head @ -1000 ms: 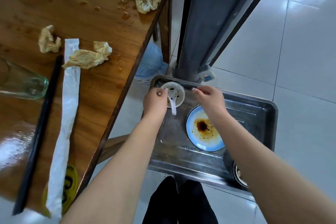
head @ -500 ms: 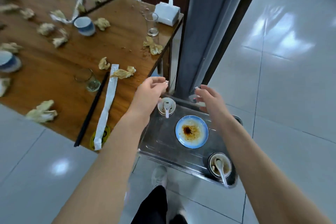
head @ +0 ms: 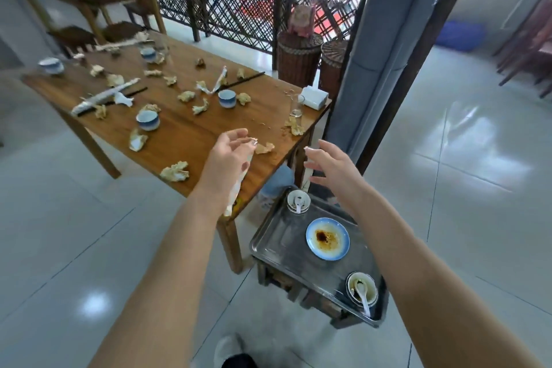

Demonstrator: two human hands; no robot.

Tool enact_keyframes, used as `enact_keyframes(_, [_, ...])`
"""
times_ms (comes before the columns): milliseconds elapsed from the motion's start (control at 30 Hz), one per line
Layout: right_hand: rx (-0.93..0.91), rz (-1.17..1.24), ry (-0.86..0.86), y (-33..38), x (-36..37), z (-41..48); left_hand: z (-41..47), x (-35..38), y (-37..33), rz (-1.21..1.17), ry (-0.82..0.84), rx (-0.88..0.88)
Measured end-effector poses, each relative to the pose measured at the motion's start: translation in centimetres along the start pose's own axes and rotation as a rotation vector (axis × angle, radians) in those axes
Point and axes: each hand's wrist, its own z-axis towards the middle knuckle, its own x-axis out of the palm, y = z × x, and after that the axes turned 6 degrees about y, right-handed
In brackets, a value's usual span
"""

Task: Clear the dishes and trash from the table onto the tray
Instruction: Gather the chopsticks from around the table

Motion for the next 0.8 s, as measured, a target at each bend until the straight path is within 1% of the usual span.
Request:
enact_keyframes(167, [-0.029,0.047,0.026,3.4,5.6,-1.6,-1.8,-6.6,-2.4,-0.054,-0.084,-0.006])
enact_keyframes(267, [-0.045,0.048,0.013,5.2,9.9,-1.4,-2.3,-11.1,-2.8,-0.053,-0.087,-0.001])
enact_keyframes(433, [-0.046,0.131,0.019,8.0,18.4,-0.8,-2.9,-19.1,-3.8,-0.013,-0.057,0.020])
enact_keyframes(533, [-0.065,0.100,0.055,9.8,24.2,-0.6,-3.2,-25.0,-4.9,-0.001,-0.067,0.054])
enact_keyframes(633, [-0.080,0.042,0.088,11.4,27.9,0.0,-3.2,-29.6,-5.9,-0.008,-0.121,0.054])
enact_keyframes(800, [-0.119,0.037,0.146,14.0,34.3,2.4,-3.2,-36.3,-7.2,-0.049,-0.208,0.085])
